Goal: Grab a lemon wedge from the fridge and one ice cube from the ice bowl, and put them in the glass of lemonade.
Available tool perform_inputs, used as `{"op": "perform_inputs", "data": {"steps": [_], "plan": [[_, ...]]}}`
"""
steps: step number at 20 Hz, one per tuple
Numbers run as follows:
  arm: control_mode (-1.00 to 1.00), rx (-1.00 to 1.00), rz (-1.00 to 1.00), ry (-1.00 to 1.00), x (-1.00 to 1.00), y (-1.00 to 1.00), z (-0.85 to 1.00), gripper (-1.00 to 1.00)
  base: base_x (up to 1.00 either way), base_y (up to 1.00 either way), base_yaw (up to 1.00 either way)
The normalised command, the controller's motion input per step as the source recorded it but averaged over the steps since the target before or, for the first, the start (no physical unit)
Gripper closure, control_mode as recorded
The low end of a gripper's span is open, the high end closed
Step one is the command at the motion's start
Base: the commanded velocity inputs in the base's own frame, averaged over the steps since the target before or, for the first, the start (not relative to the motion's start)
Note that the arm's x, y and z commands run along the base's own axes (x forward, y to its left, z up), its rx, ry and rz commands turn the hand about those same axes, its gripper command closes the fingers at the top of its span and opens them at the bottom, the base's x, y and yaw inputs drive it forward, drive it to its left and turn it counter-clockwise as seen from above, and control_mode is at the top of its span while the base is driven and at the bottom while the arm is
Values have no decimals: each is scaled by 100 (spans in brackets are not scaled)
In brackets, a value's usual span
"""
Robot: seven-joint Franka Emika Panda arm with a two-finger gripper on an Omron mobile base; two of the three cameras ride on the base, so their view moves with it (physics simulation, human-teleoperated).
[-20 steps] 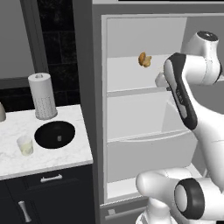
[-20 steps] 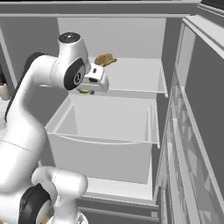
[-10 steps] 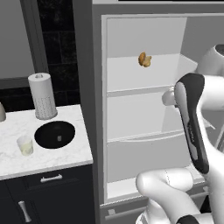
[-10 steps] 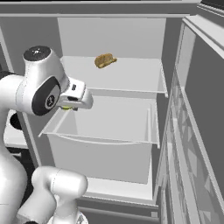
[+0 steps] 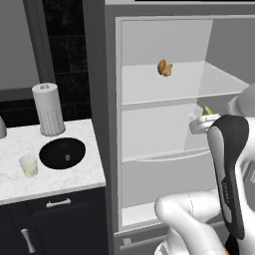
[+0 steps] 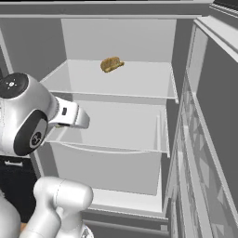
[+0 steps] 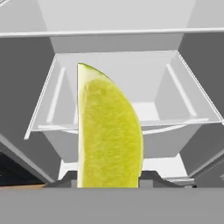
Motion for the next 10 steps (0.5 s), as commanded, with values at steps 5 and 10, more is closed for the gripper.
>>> {"op": "perform_inputs", "data": {"steps": [5, 10], "plan": [[-100, 0, 0, 0, -18, 0, -5, 100, 0, 0, 0], [100, 0, 0, 0, 0, 0, 0, 100, -78, 14, 0]]}}
